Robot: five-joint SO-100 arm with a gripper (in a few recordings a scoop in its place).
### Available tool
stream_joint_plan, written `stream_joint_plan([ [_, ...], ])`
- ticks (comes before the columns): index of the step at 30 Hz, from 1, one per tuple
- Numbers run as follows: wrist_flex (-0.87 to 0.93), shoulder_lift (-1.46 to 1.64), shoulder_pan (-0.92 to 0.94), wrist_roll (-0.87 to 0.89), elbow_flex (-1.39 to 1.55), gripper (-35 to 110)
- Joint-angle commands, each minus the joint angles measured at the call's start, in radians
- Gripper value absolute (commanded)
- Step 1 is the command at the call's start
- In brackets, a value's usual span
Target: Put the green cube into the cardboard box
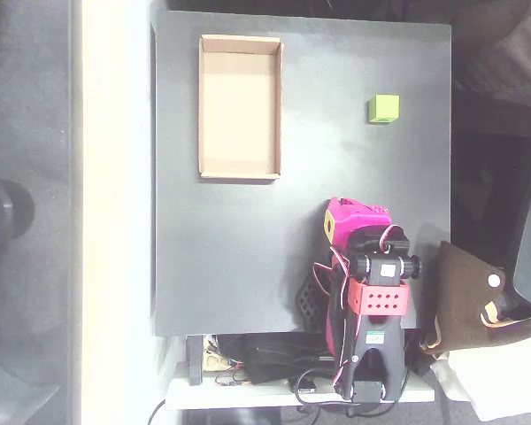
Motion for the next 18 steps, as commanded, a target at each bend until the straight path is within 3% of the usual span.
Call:
stream_joint_plan([
  [1,0.014,-0.003,0.005,0.11,-0.072,3],
  [18,0.014,-0.482,0.005,0.114,-0.624,3],
])
